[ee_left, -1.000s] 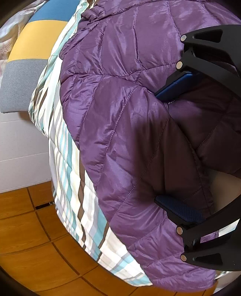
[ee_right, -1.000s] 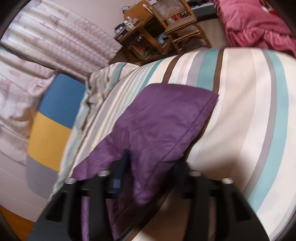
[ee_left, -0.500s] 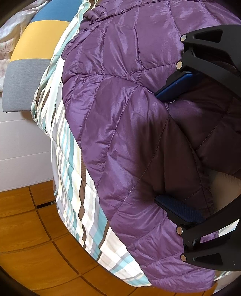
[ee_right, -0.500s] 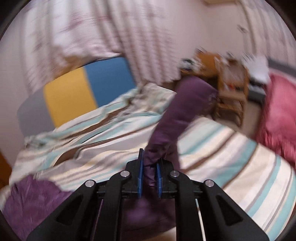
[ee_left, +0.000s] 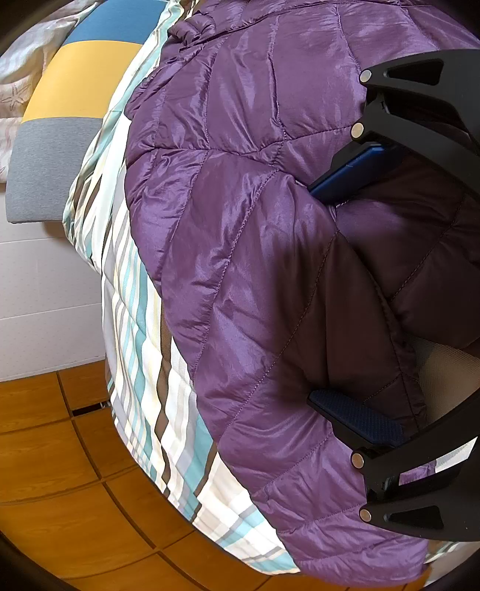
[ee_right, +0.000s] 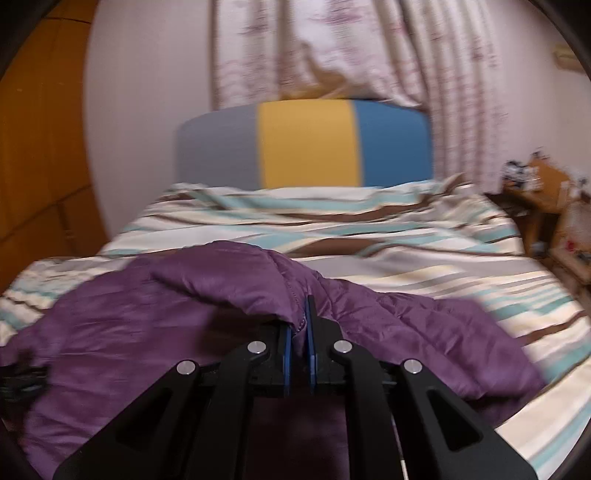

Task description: Fold large clothes

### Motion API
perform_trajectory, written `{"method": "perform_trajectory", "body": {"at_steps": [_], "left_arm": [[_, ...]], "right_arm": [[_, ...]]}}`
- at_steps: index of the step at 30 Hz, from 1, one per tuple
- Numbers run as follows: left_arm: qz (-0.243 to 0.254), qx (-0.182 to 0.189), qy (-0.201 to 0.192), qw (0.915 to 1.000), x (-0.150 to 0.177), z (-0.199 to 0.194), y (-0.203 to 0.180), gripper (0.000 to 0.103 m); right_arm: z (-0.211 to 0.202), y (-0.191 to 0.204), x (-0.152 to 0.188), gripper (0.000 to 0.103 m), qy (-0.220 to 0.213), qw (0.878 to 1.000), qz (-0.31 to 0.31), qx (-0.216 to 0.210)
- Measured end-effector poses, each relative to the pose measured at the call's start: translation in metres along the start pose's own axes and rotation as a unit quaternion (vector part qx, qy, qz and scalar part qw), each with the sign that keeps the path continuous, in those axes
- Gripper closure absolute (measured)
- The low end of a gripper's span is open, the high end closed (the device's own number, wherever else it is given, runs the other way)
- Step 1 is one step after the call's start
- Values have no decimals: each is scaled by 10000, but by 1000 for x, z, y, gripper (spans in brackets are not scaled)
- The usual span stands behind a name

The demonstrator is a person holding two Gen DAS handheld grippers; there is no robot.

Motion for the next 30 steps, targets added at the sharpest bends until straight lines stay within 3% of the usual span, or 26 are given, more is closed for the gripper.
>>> {"method": "perform_trajectory", "body": {"at_steps": [4, 11, 16, 19, 22, 25, 28, 30], "left_arm": [[0, 3, 1, 10000, 1, 0, 0, 3], [1, 0, -3, 10000, 1, 0, 0, 3], [3, -1, -4, 10000, 1, 0, 0, 3], [-1, 6, -3, 10000, 1, 0, 0, 3], [-3, 9, -3, 10000, 1, 0, 0, 3], [40, -37, 19, 10000, 0, -1, 1, 3], [200, -155, 10, 9997, -7, -12, 0, 3], [246, -111, -269, 9993, -16, -31, -3, 3]], "right_arm": [[8, 65, 25, 97, 282, 9968, -317, -675], [23, 137, 83, 97, 851, 9823, -904, -1399], [28, 160, 116, 97, 1394, 9628, -1329, -1896], [41, 164, 139, 94, 1985, 9492, -1387, -2008], [46, 165, 148, 90, 2177, 9437, -1407, -2053], [44, 168, 151, 77, 2206, 9415, -1480, -2074], [31, 171, 148, 35, 2071, 9406, -1612, -2153], [15, 167, 141, 30, 1843, 9452, -1630, -2145]]}}
Point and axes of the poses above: each gripper's, at about its wrist camera, not at the fingertips, and z roughly the way its jaws point, y to its left, x to its underside, the point moved 9 cm from there along z, roughly the way its jaws point, and after that the axes turned 10 degrees about z, right-handed, at the moved point
